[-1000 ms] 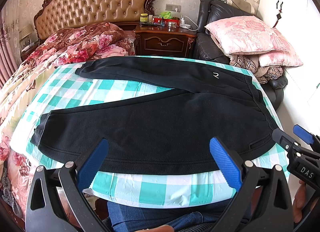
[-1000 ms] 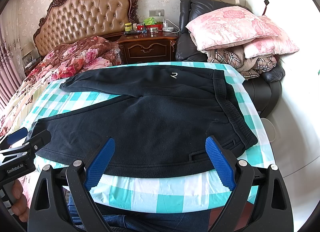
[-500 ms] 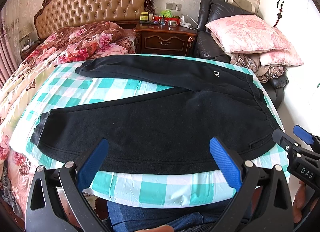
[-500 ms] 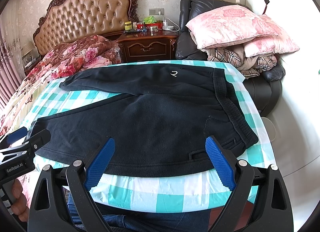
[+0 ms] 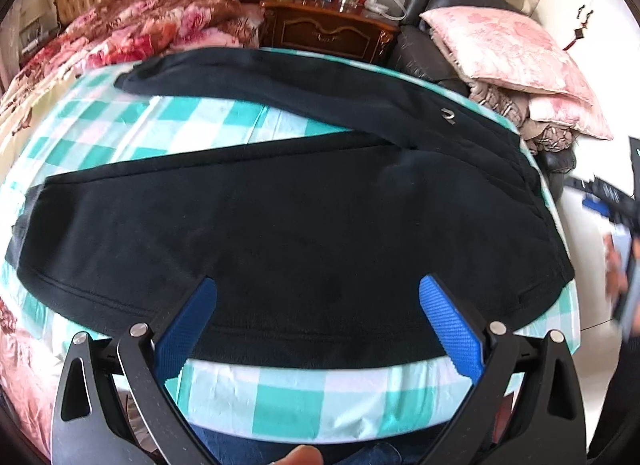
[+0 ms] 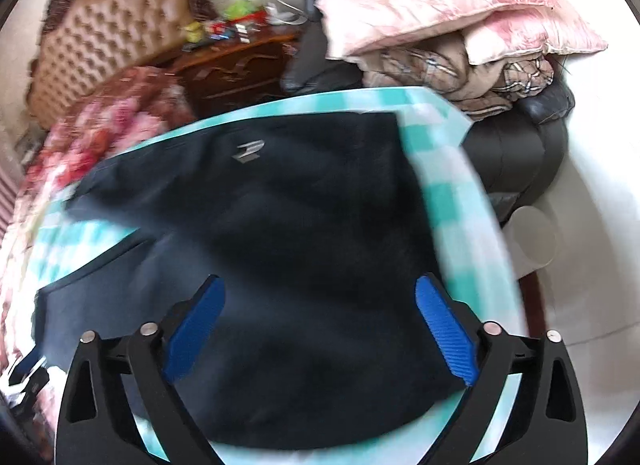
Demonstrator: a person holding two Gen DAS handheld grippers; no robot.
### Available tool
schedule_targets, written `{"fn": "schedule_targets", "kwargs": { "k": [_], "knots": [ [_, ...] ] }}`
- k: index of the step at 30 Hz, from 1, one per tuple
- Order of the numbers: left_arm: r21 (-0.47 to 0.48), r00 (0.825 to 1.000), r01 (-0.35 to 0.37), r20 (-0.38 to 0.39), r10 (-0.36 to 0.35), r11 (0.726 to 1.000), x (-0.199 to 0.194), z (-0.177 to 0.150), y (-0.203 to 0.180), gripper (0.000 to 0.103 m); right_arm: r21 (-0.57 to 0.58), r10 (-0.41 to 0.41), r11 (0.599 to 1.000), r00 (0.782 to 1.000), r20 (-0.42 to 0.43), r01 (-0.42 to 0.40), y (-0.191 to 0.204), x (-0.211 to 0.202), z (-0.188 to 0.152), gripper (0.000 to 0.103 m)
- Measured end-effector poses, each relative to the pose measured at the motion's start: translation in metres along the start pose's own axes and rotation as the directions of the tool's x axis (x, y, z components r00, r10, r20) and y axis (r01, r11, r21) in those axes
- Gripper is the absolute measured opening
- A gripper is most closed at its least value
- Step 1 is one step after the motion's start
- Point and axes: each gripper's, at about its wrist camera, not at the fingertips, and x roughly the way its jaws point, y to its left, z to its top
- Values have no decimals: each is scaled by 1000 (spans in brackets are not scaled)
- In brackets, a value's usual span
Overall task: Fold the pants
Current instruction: 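Grasp the waistband with the right tool while the left tool grasps the leg cuffs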
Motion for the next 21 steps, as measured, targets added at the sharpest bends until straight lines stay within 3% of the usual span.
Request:
{"fn": "schedule_targets", "kwargs": {
  "k": [4, 8, 15, 17, 21],
  "knots": [
    [-38, 997, 39, -61, -41, 999, 23, 16, 8, 101, -17, 13, 1000, 999, -50, -14, -39, 74, 72, 96],
    [-81, 994, 73, -73, -79, 994, 39, 29, 16, 101, -69, 61, 995, 995, -82, -67, -47, 126, 116, 96],
    [-110, 994, 50, -88, -60, 993, 52, 42, 26, 101, -113, 100, 987, 986, -131, -115, -51, 178, 154, 94],
    [-122, 994, 46, -88, -57, 991, 54, 44, 33, 101, -145, 99, 982, 982, -162, -123, -49, 189, 157, 63],
    [-145, 996, 28, -83, -40, 989, 57, 49, 45, 101, -187, 109, 973, 982, -156, -137, -40, 187, 154, 49]
  ]
}}
